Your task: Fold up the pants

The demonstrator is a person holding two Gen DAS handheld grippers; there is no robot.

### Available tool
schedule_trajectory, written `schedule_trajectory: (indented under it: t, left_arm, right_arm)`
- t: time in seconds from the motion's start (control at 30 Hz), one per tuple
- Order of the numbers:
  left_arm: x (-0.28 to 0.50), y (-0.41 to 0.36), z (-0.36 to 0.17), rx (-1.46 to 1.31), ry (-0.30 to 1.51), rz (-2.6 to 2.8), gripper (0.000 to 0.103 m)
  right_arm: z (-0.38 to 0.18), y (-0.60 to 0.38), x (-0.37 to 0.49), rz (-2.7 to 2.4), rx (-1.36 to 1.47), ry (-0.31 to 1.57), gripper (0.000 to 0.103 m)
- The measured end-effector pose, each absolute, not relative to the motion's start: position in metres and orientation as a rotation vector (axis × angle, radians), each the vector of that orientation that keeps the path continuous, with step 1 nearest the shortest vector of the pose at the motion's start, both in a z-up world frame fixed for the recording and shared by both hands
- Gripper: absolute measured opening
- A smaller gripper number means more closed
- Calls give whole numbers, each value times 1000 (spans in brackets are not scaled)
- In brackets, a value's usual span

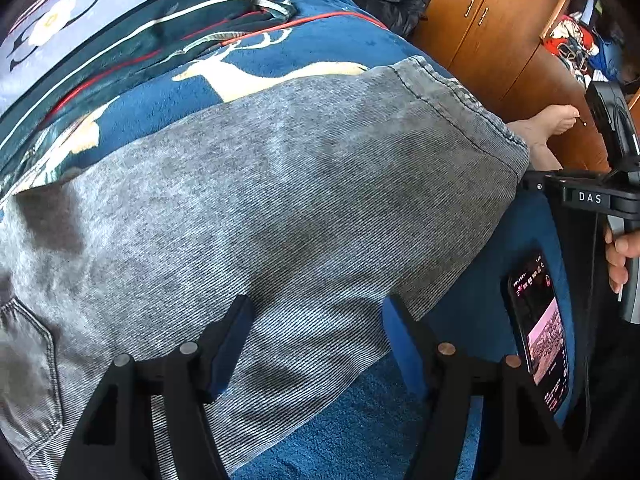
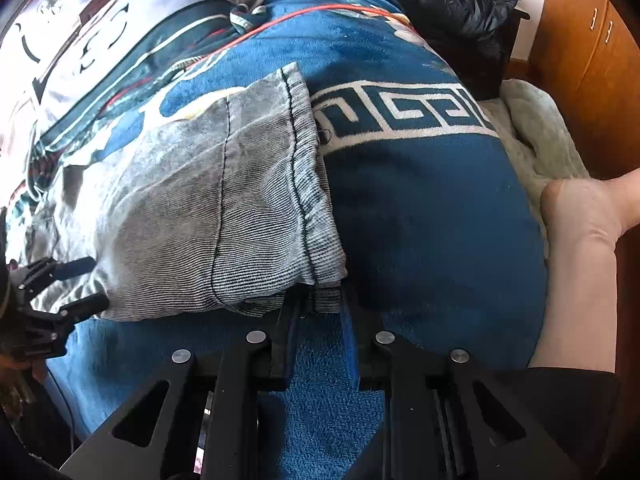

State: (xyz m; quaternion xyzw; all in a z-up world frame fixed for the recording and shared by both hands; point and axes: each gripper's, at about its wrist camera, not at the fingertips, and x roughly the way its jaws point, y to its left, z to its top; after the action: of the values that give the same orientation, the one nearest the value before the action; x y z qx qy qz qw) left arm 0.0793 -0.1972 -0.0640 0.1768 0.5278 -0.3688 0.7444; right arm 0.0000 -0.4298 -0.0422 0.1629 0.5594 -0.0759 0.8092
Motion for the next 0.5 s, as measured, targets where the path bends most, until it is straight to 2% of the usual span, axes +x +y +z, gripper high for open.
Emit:
schedule_trajectory:
  t: [0.1, 0.17, 0.2, 0.37, 0.5]
  left_arm:
    - [72, -201, -47, 405, 1107, -826, 69]
    - [67, -210, -34, 423, 1058, -865, 69]
    - [65, -214, -29, 434, 1046, -884, 69]
    - [66, -239, -27, 459, 1058, -921, 69]
    - [85, -247, -34, 358, 1106, -896, 69]
  right_arm:
    - [-38, -440, -7, -149, 449, 1180, 24]
    - [-33, -453, -16, -146, 558, 1149, 34]
    - [-29, -459, -21, -154, 591, 1127, 35]
    - [-19, -487, -26, -159, 763, 998, 50]
    - [-30, -492, -8, -113, 865, 978, 50]
